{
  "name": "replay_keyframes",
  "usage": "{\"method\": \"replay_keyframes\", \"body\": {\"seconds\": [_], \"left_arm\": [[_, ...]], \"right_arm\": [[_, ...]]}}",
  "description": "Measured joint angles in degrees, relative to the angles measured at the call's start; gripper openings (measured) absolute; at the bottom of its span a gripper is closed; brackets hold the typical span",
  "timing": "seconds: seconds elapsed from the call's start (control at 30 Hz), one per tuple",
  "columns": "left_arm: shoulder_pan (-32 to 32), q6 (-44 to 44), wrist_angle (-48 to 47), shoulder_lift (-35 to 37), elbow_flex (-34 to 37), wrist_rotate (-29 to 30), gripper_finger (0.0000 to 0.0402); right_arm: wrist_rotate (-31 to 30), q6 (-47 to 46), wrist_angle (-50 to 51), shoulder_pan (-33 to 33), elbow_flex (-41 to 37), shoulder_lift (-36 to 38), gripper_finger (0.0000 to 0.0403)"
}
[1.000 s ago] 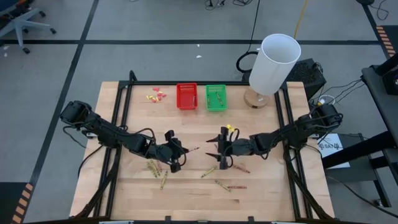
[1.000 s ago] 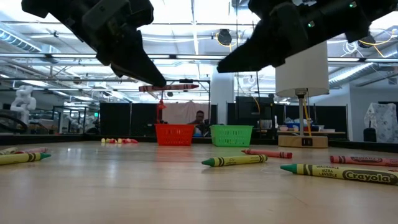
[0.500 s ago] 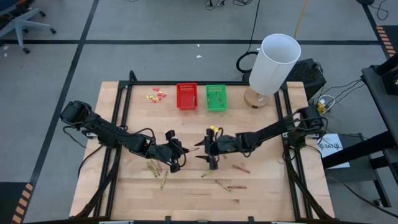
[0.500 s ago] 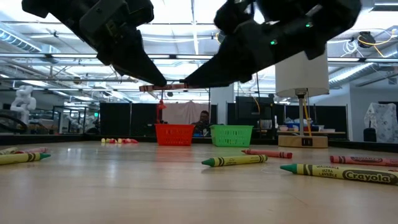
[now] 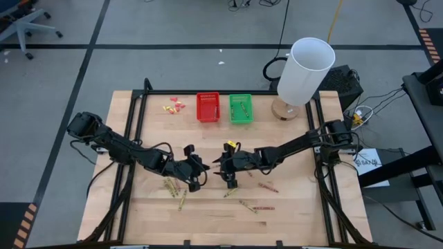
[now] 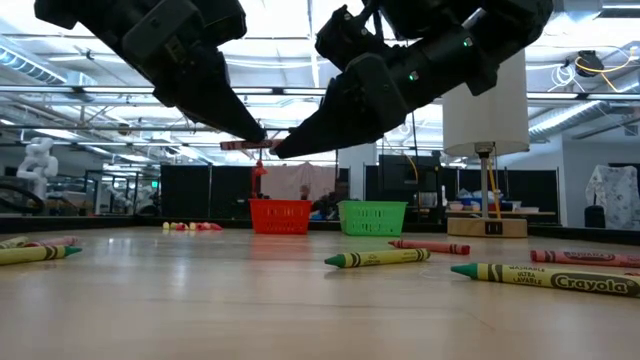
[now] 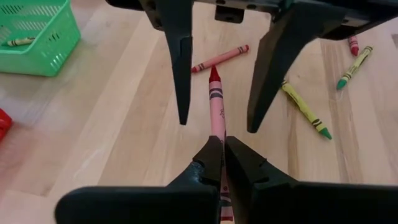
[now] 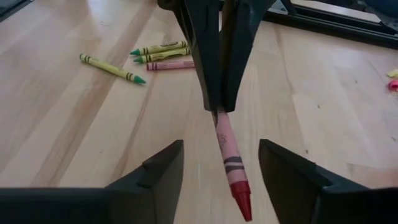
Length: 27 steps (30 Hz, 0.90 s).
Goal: Sort crayons
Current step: Put the red crayon into the red bin
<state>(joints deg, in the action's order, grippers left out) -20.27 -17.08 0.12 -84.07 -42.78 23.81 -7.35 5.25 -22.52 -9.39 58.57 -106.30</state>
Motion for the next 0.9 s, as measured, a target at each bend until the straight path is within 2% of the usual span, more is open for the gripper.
{"method": "replay_keyframes", "body": {"seconds": [0.33, 0.57, 0.73, 0.9], "left_arm": [[0.0, 0.0, -0.87, 0.0, 0.0, -0.19, 0.0008], [0.0, 0.0, -0.9, 0.0, 0.0, -0.21, 0.0008], [0.0, -0.02, -0.99, 0.0, 0.0, -0.21, 0.0008], [0.11, 0.0, -1.1, 0.0, 0.0, -3.1, 0.0008]], "right_arm": [[0.0, 0.19, -0.09, 0.09, 0.0, 0.0, 0.0082], [0.07, 0.43, -0.08, 0.08, 0.0, 0.0, 0.0026], [0.08, 1.01, -0.02, 0.06, 0.0, 0.0, 0.0005], [0.39, 1.57, 0.11, 0.04, 0.0, 0.0, 0.001]]}}
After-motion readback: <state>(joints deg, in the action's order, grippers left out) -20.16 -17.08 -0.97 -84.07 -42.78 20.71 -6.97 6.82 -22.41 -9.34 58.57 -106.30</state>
